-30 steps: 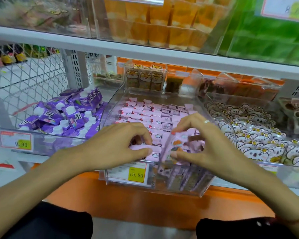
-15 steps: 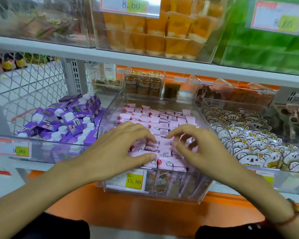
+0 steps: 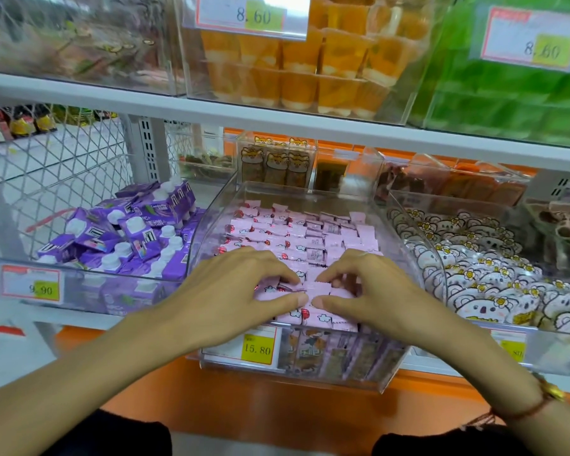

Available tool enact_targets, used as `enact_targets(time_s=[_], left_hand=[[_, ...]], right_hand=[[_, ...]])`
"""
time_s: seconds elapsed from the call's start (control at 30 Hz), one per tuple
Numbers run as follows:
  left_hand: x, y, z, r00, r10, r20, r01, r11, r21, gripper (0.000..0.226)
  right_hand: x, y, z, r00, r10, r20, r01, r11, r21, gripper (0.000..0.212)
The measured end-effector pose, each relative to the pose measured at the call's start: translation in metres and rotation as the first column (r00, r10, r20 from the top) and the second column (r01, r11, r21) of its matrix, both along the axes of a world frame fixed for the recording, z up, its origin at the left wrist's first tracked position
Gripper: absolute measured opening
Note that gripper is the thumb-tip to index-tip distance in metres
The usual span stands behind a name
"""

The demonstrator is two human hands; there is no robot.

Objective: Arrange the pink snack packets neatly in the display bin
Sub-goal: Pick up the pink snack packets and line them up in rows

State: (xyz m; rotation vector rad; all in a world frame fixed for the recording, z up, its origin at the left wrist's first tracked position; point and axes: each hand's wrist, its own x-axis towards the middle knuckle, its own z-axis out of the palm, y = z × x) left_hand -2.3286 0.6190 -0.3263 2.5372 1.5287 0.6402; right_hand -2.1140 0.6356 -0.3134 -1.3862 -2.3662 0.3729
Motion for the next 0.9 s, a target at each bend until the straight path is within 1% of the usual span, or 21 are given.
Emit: enact_targets(time_s=[0.07,0.17,0.2,0.27,0.3,0.33,0.4,0.47,0.5,0.53,0.57,0.6,0.67,0.7,0.77,0.83,0.87,0.9], left_hand=[[0.001,0.000,0.000,1.000,0.021,-0.006,-0.020,1.000,0.014,0.051],[0.002,0.001,0.000,0.999,0.045,0.015,-0.045,0.999,-0.002,0.052],[0.002,0.001,0.001,0.998,0.054,0.022,-0.054,0.999,-0.008,0.051],[0.003,0.001,0.001,0.997,0.074,0.027,-0.074,0.997,-0.009,0.048],[0.004,0.002,0.001,0.996,0.084,0.031,-0.084,0.996,-0.013,0.047],[0.005,0.002,0.001,0.995,0.095,0.040,-0.094,0.995,-0.021,0.047],[0.007,0.003,0.001,0.991,0.122,0.058,-0.120,0.992,-0.041,0.045],[0.008,0.003,0.001,0.986,0.150,0.070,-0.147,0.988,-0.052,0.043],[0.008,0.003,0.001,0.984,0.160,0.078,-0.156,0.986,-0.057,0.043],[0.008,0.003,0.001,0.983,0.164,0.084,-0.159,0.985,-0.065,0.043],[0.008,0.003,0.001,0.983,0.163,0.084,-0.158,0.985,-0.072,0.042],[0.008,0.003,0.001,0.984,0.161,0.082,-0.155,0.985,-0.075,0.042],[0.008,0.002,0.000,0.985,0.154,0.075,-0.148,0.986,-0.075,0.044],[0.007,0.001,0.001,0.986,0.148,0.074,-0.143,0.987,-0.074,0.045],[0.007,0.000,0.001,0.989,0.132,0.072,-0.128,0.990,-0.065,0.045],[0.006,-0.001,0.002,0.990,0.117,0.074,-0.113,0.991,-0.066,0.046],[0.006,-0.002,0.002,0.990,0.110,0.084,-0.105,0.992,-0.069,0.048],[0.005,-0.002,0.002,0.988,0.106,0.111,-0.098,0.993,-0.070,0.052]], right_hand=[[-0.001,-0.002,0.000,0.997,-0.013,-0.076,0.016,0.999,0.052,0.015],[-0.002,-0.004,0.000,0.998,0.029,-0.059,-0.023,0.995,0.098,0.013],[-0.003,-0.004,0.000,0.997,0.049,-0.067,-0.043,0.996,0.082,0.014],[-0.003,-0.003,0.001,0.988,0.063,-0.139,-0.061,0.998,0.014,0.015],[-0.003,-0.002,0.001,0.986,0.062,-0.155,-0.062,0.998,0.005,0.014],[-0.005,-0.002,0.001,0.988,0.066,-0.140,-0.063,0.998,0.028,0.013],[-0.009,-0.005,-0.001,0.997,0.075,-0.019,-0.071,0.982,0.175,0.010],[-0.014,-0.008,-0.003,0.987,0.058,0.147,-0.109,0.924,0.367,0.011],[-0.015,-0.009,-0.001,0.983,0.051,0.174,-0.123,0.895,0.429,0.012],[-0.016,-0.008,0.001,0.988,0.054,0.144,-0.116,0.877,0.467,0.014],[-0.016,-0.007,0.003,0.996,0.064,0.054,-0.082,0.870,0.487,0.015],[-0.016,-0.006,0.006,0.994,0.074,-0.086,-0.023,0.876,0.482,0.015],[-0.013,-0.002,0.009,0.926,0.070,-0.371,0.103,0.899,0.426,0.011],[-0.011,-0.001,0.011,0.884,0.057,-0.464,0.159,0.897,0.412,0.009],[-0.007,-0.001,0.014,0.807,0.028,-0.590,0.266,0.875,0.405,0.010],[-0.003,-0.003,0.017,0.694,-0.003,-0.720,0.357,0.870,0.341,0.013],[-0.001,-0.004,0.019,0.618,-0.029,-0.785,0.387,0.881,0.272,0.014],[0.000,-0.005,0.020,0.534,-0.071,-0.842,0.390,0.905,0.171,0.015]])
